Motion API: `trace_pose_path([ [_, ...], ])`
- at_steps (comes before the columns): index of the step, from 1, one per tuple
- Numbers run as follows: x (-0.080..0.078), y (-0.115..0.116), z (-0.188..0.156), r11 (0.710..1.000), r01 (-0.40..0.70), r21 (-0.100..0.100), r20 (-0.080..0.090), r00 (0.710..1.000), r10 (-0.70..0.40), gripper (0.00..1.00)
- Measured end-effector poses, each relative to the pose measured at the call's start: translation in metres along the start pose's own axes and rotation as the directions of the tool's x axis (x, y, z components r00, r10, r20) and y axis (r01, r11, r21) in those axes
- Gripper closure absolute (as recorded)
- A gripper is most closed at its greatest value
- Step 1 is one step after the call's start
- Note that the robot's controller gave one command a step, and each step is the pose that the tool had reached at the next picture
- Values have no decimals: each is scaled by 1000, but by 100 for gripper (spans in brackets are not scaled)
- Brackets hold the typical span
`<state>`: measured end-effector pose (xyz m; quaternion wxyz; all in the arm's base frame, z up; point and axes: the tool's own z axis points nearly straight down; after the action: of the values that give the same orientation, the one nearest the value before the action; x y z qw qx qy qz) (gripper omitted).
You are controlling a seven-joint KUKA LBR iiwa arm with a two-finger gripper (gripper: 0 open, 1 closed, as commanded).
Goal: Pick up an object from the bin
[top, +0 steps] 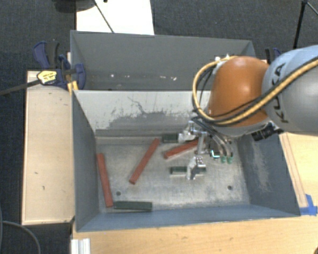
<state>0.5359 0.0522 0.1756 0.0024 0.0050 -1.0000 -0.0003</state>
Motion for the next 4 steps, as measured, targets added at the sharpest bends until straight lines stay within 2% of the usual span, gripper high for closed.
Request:
trace_pose_path([
  [1, -1, 0, -2, 1000, 0, 0, 3, 1000, 0, 0],
  [2, -3, -8, 1, 998, 56, -1, 8, 998, -56, 0],
  [3, -17, -27, 101, 936, 351, 3, 8, 936, -351, 100],
  [4, -17, -27, 101, 937, 350, 3, 8, 937, -350, 100],
])
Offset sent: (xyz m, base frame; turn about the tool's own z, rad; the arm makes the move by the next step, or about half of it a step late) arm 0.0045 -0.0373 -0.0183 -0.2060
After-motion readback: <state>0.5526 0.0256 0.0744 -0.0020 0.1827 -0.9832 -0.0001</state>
